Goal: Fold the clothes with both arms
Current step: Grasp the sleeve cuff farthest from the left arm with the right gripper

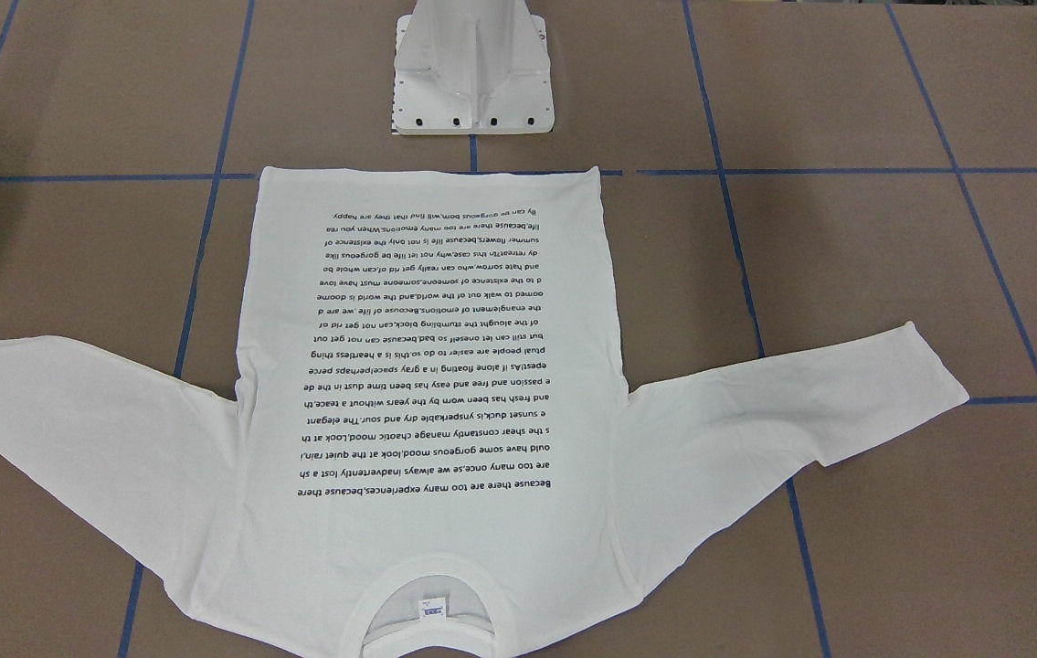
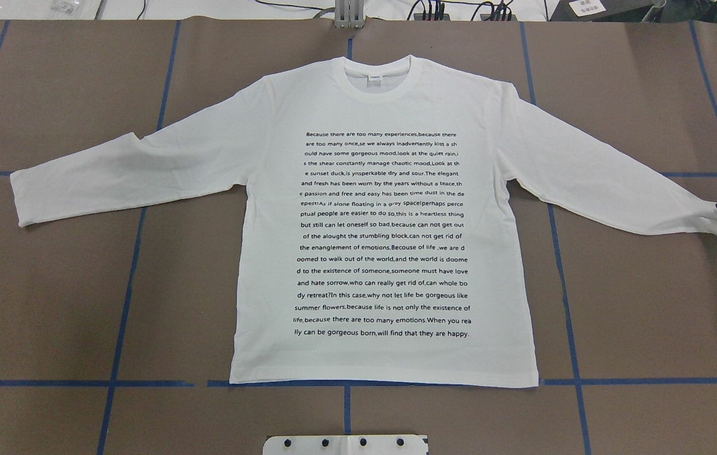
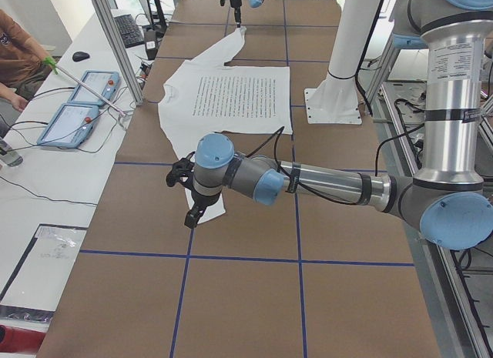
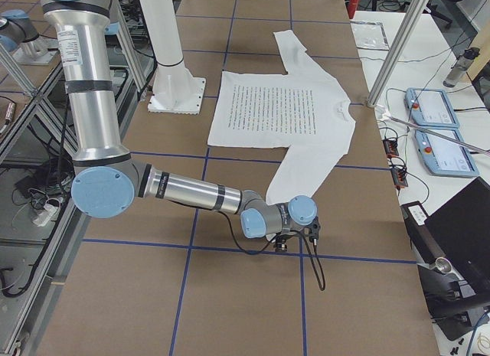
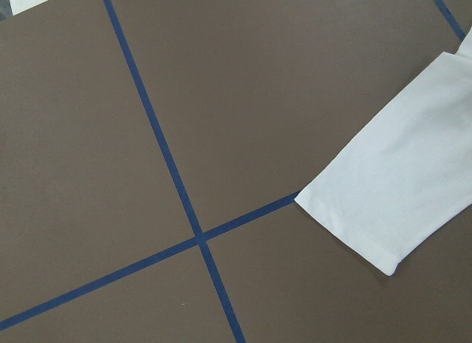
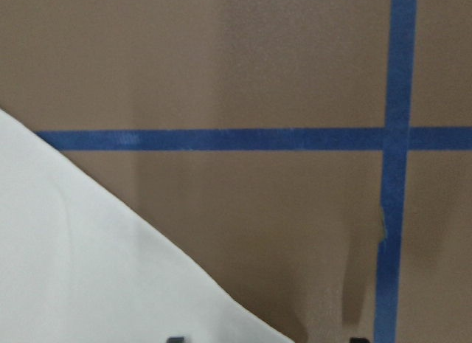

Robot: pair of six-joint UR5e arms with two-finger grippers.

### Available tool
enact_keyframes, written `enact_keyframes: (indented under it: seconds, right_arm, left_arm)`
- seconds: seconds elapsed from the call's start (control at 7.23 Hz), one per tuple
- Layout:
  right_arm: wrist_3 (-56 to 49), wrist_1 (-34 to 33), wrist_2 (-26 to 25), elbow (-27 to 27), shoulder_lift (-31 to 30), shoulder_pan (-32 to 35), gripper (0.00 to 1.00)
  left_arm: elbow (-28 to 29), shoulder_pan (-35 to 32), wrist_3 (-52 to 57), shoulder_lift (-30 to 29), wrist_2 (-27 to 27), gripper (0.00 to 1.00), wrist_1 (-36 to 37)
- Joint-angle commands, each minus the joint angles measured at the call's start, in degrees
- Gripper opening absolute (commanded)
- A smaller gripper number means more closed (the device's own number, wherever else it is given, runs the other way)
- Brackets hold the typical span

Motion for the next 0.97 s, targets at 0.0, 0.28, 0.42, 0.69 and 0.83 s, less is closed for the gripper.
enact_keyframes:
  seconds: [0.0, 0.28, 0.42, 0.69, 0.83]
  right_arm:
    - [0.1, 0.0, 0.2, -0.4, 0.1, 0.0, 0.55]
    - [0.1, 0.0, 0.5, -0.7, 0.1, 0.0, 0.59]
    - [0.1, 0.0, 0.5, -0.8, 0.0, 0.0, 0.60]
    - [0.2, -0.2, 0.5, -0.9, 0.0, 0.0, 0.59]
    - [0.2, -0.3, 0.5, -0.9, 0.0, -0.1, 0.57]
  left_arm:
    - [-0.1, 0.0, 0.0, 0.0, 0.0, 1.00, 0.0]
    - [-0.2, 0.0, 0.0, 0.0, 0.0, 1.00, 0.0]
    - [-0.1, 0.0, 0.0, 0.0, 0.0, 1.00, 0.0]
    - [-0.2, 0.0, 0.0, 0.1, 0.0, 1.00, 0.0]
    - [-0.3, 0.0, 0.0, 0.0, 0.0, 1.00, 0.0]
